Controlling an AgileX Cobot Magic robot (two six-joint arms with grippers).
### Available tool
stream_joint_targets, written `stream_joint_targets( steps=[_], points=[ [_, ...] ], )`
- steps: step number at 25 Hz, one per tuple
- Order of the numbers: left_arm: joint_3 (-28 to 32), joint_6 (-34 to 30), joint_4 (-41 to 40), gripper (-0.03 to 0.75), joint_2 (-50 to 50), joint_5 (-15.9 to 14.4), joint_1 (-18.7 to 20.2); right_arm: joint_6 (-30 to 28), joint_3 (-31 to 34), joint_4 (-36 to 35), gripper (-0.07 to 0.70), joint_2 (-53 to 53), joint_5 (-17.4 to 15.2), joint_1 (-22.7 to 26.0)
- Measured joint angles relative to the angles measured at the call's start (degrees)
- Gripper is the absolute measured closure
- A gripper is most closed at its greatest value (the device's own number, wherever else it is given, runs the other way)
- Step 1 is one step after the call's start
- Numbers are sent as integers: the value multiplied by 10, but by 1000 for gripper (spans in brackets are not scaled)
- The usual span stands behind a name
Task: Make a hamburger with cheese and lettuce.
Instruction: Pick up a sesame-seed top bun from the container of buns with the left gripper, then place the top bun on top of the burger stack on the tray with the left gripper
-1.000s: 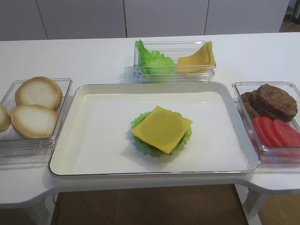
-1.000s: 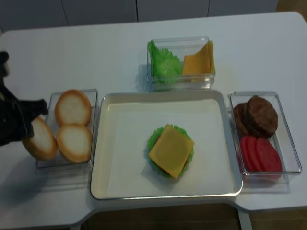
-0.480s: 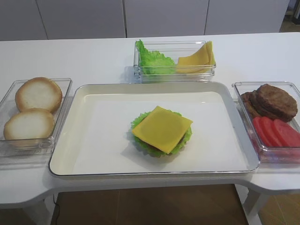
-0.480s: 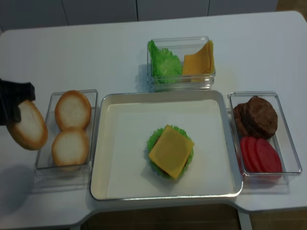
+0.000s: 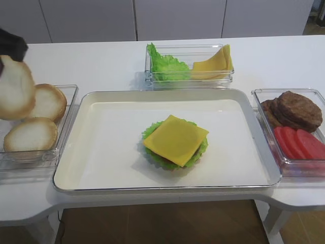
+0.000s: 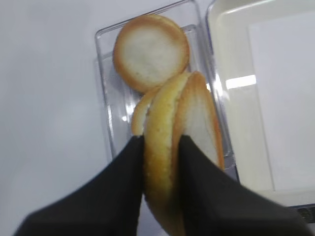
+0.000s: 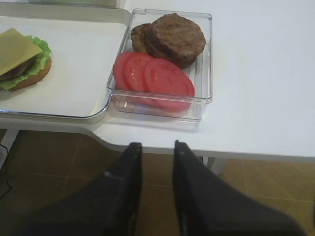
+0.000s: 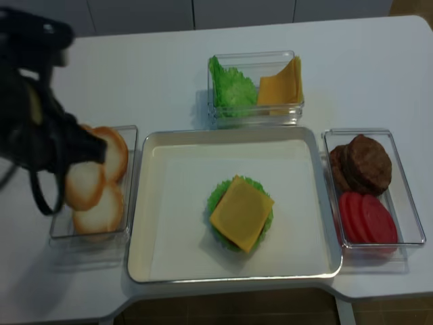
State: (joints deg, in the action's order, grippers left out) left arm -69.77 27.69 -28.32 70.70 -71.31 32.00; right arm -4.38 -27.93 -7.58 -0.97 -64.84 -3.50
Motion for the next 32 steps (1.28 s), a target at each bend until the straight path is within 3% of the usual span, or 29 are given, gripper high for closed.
stream_joint_targets(
  steps=[5,9,13,18,27,32],
  points=[
    [-1,51,-69,561,41,2,142,0,0,0,465,0,0,0],
    [-9,90,-134,561,77,5,218,0,0,0,465,0,0,0],
    [-27,88,-181,561,115,8,262,0,0,0,465,0,0,0],
    [-30,41,-238,562,141,10,318,0,0,0,465,0,0,0],
    [-31,-11,-375,564,153,15,447,0,0,0,466,0,0,0],
    [-32,-70,-415,564,186,20,468,0,0,0,466,0,0,0]
  ],
)
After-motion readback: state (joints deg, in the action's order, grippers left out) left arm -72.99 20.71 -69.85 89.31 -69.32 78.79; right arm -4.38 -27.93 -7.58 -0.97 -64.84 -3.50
